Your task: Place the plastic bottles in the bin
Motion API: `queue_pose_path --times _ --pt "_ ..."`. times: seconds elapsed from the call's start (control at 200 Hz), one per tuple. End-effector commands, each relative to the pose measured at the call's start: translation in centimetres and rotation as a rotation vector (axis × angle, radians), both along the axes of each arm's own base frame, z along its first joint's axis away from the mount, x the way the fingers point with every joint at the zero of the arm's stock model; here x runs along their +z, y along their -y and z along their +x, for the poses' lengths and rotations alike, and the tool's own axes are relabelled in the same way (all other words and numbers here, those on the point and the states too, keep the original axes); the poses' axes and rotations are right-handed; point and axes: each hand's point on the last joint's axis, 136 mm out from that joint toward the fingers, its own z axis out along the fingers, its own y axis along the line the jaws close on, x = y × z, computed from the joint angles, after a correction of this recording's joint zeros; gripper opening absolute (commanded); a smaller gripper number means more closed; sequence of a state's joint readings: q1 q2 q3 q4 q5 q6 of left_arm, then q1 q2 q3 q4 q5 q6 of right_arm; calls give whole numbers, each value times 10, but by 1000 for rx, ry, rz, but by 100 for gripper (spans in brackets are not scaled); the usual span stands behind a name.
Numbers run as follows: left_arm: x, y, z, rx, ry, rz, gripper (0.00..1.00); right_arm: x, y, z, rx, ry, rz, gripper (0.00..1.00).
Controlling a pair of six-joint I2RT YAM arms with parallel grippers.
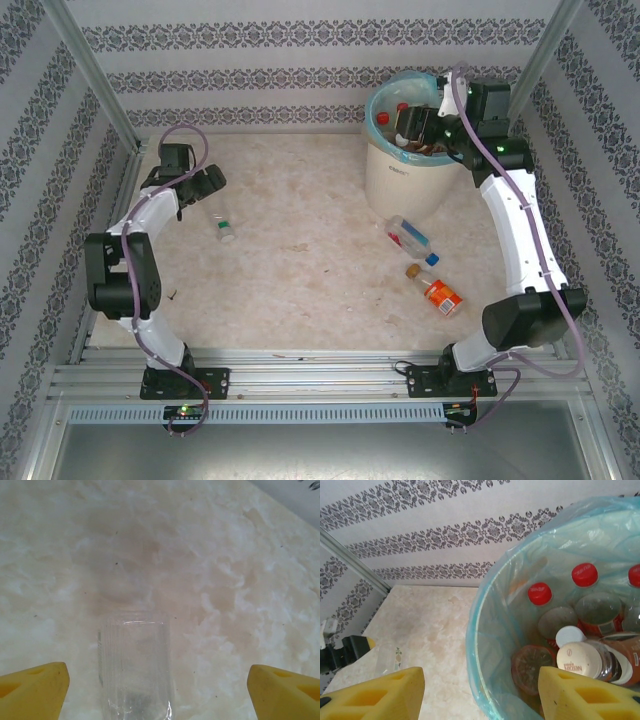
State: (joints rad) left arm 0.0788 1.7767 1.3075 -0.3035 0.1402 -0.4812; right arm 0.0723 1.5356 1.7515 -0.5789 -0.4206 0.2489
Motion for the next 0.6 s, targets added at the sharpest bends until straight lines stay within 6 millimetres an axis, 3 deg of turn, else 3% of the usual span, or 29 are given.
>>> queue_pose_path --times 0.0,0.305,0.595 --pt "-9 6 -1 2 -51 -61 91 19 2 -9 -2 69 -3 62" --pt "-65 12 -13 -32 -209 20 93 11 5 -11 -9 72 -22 64" --pt "-87 7 -10 -35 -259 72 83 6 11 -17 -25 75 -41 64"
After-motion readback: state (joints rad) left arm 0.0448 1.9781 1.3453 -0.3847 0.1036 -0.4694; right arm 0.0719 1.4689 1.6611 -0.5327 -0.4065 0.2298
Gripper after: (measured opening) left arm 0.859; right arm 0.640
